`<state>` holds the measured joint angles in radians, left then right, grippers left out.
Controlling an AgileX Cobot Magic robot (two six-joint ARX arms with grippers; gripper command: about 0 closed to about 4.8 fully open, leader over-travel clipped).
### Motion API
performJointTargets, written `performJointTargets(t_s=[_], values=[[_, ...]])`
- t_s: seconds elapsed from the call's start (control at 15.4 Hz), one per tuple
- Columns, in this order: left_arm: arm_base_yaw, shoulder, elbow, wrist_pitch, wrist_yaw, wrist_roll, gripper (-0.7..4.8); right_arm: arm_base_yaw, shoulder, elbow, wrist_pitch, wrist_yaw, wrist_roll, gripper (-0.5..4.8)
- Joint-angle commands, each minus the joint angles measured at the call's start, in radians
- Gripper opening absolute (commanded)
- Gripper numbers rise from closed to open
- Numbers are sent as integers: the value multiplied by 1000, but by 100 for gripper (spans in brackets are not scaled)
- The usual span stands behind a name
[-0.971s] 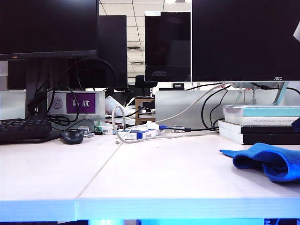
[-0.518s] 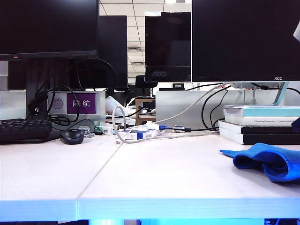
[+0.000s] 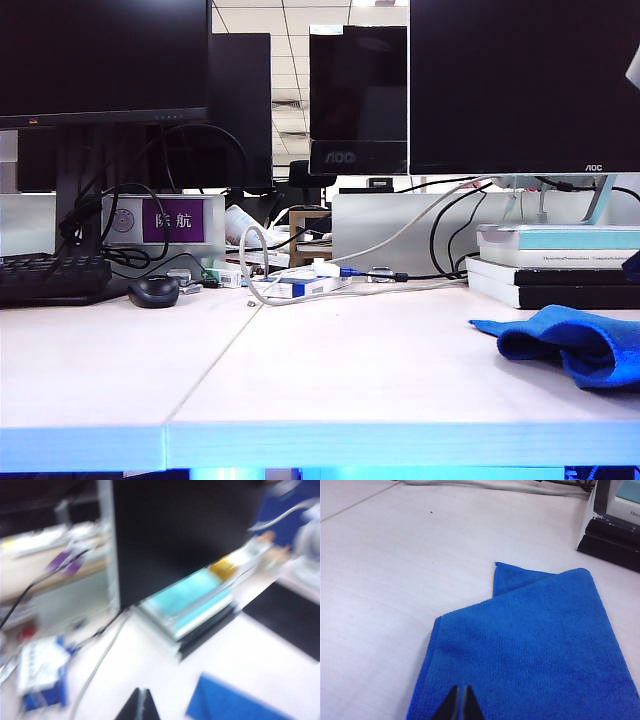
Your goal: Wipe the table from left to right using the rag.
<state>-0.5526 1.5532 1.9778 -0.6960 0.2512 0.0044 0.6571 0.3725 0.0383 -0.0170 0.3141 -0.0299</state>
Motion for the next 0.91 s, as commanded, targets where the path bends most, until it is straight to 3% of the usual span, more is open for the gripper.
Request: performJointTargets(t_s=[0.06, 0.26, 0.52, 0.65, 0.91], values=[[12, -79, -172, 69, -32, 6, -6, 0, -1, 3, 13, 1, 3, 23], [41, -167, -363, 199, -30, 1, -6, 0, -1, 3, 14, 1, 3, 23], [90, -345, -724, 428, -59, -14, -6, 0, -1, 3, 14, 1, 3, 23], [167, -473, -951, 513, -66, -17, -6, 0, -1, 3, 13, 1, 3, 23], [302, -688, -1219, 605, -84, -16, -6, 0, -1, 3, 14, 1, 3, 23]])
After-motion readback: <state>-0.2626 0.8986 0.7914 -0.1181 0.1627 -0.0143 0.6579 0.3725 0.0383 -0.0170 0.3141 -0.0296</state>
